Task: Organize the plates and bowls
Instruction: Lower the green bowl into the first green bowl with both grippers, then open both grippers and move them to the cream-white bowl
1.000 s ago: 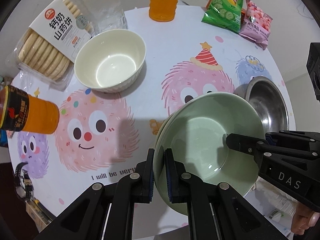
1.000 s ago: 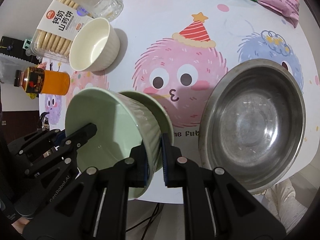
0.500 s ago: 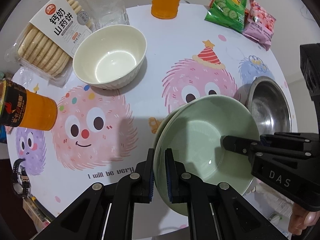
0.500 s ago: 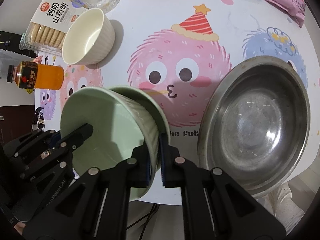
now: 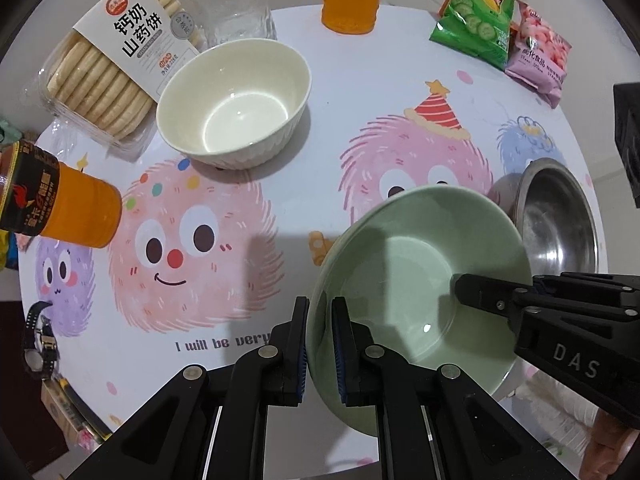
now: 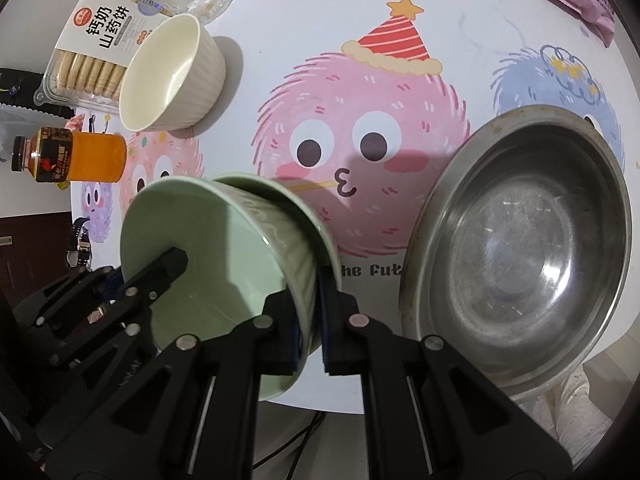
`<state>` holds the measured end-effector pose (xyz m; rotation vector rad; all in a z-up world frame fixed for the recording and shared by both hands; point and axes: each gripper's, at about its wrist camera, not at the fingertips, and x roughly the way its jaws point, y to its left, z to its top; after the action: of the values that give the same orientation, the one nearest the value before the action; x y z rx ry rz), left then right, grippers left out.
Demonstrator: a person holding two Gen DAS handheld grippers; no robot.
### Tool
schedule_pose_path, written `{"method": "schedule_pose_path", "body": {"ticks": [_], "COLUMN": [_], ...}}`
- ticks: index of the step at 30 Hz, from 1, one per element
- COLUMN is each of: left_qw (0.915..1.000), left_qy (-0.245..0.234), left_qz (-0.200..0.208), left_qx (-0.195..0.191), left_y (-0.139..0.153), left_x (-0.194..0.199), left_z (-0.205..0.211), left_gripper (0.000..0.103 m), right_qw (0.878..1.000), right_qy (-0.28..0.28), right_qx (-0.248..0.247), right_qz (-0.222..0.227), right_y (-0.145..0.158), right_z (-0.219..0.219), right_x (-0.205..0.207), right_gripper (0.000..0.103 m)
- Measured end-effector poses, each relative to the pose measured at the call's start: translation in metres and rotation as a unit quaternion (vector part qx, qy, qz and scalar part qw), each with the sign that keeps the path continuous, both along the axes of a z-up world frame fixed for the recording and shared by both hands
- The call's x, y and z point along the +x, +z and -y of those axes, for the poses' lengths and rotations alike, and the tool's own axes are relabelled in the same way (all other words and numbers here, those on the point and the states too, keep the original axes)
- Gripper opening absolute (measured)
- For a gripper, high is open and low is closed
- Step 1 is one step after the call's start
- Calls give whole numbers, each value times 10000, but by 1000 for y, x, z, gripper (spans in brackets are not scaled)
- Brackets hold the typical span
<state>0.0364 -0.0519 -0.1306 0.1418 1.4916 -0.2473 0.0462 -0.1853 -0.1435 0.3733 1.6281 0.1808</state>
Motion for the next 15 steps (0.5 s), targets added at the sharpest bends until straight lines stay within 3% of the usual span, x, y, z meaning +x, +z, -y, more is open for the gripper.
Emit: {"method": "schedule_pose_path", "body": {"ticks": [3,6,8,15], "left_qw": [9998,9996,9995,9980], "left_qy": [138,232,311,633], "left_qz": [-132,-148,-86,31], "left_qx": [-52,-30,-75,-6], "left_y": [-6,-7,-5,4], "left_x": [1,1,1,10], "left_z": [-3,-7,-10,-30], "left_gripper": [13,39,63,68], "right_qw": [10000,10000,9999,9990], "right_qy": [-17,-15,-50,-155], "right_qx": [4,-49,8,368], "right_qz": [-33,-79,-102,-215], "right_y": [-1,0,0,6], "right_z": [0,-1,-2,-4], "right_x": [0,1,1,3], "right_gripper": [10,13,19,48]}}
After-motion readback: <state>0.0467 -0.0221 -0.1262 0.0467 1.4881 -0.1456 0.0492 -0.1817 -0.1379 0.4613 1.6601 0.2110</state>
